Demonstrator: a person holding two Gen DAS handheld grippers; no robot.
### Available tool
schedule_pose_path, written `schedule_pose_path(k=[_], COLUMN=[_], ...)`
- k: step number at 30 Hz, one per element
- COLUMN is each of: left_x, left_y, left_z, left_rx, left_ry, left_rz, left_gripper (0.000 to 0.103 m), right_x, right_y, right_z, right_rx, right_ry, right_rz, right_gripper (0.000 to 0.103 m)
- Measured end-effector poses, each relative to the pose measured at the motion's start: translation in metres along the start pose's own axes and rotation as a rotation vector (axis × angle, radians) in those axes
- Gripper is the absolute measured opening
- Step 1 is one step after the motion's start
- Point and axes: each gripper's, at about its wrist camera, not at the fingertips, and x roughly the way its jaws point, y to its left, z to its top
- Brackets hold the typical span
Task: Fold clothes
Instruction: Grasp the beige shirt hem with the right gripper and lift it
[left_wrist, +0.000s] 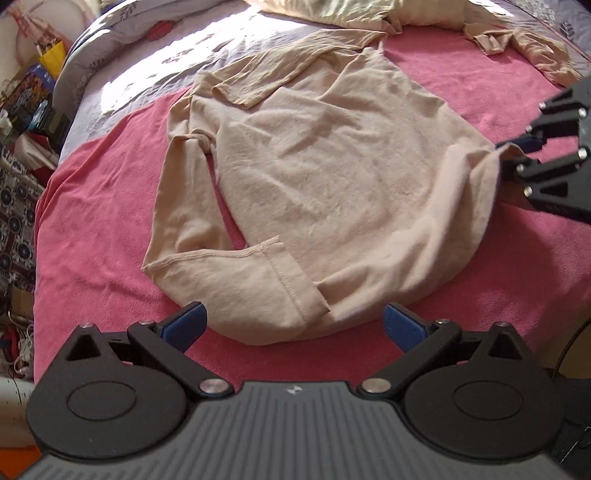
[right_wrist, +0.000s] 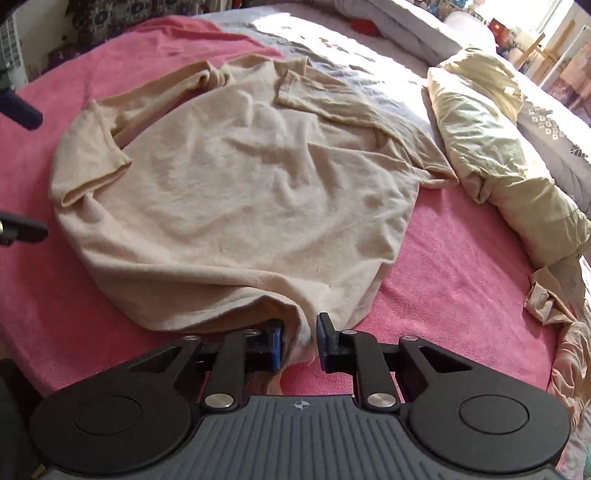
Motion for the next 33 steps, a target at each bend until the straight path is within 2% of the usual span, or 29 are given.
schedule_pose_path(k=[3, 10, 12, 13, 14, 15, 17, 21, 24, 26, 28, 31, 32, 33], left_x=[0.013, 0.042, 0.060, 0.067, 0.074, 0.076, 0.076, 0.059, 0.050, 0.045, 0.038, 0.032, 0.031, 0.030], left_y=[-0.021, -0.072, -0.073, -0.069, -0.057, -0.042, -0.010, 0.025, 0.033, 0.034, 0.037, 0.048, 0.052, 0.057], left_z=[0.005, 0.016, 0.020, 0.022, 0.022, 0.023, 0.025, 0.034, 0.043, 0.049, 0.055, 0.061, 0.063, 0.064], left_rx=[0.122, 0.406, 0.439, 0.433, 0.409, 0.372, 0.258, 0.050, 0.000, -0.013, -0.031, -0.064, -0.073, -0.081], left_ry=[-0.062, -0.207, -0.175, -0.148, -0.107, -0.070, -0.007, 0.019, -0.002, -0.034, -0.066, -0.094, -0.100, -0.101], left_rz=[0.001, 0.004, 0.093, 0.132, 0.172, 0.173, 0.083, -0.005, -0.020, -0.011, -0.007, 0.001, 0.009, 0.019], left_gripper=[0.103, 0.103, 0.101, 0.098, 0.087, 0.082, 0.079, 0.074, 0.068, 0.068, 0.068, 0.068, 0.068, 0.068], right_x=[-0.009, -0.026, -0.033, -0.036, -0.038, -0.038, -0.035, -0.019, -0.004, 0.006, 0.015, 0.031, 0.036, 0.038], right_y=[-0.018, -0.044, -0.048, -0.049, -0.050, -0.049, -0.043, -0.015, 0.011, 0.028, 0.041, 0.049, 0.050, 0.049], right_z=[0.009, 0.027, 0.030, 0.031, 0.032, 0.032, 0.027, 0.006, -0.010, -0.018, -0.020, -0.019, -0.019, -0.019], right_rx=[0.037, 0.215, 0.239, 0.247, 0.250, 0.243, 0.193, 0.012, -0.091, -0.172, -0.219, -0.220, -0.219, -0.210], right_ry=[-0.034, -0.072, -0.090, -0.093, -0.091, -0.086, -0.064, -0.005, 0.022, 0.021, 0.013, 0.034, 0.045, 0.057], right_rz=[0.053, 0.082, 0.071, 0.059, 0.045, 0.028, -0.025, -0.103, -0.114, -0.120, -0.123, -0.090, -0.084, -0.082], right_gripper=[0.015, 0.012, 0.012, 0.011, 0.011, 0.011, 0.010, 0.011, 0.024, 0.048, 0.058, 0.057, 0.052, 0.042])
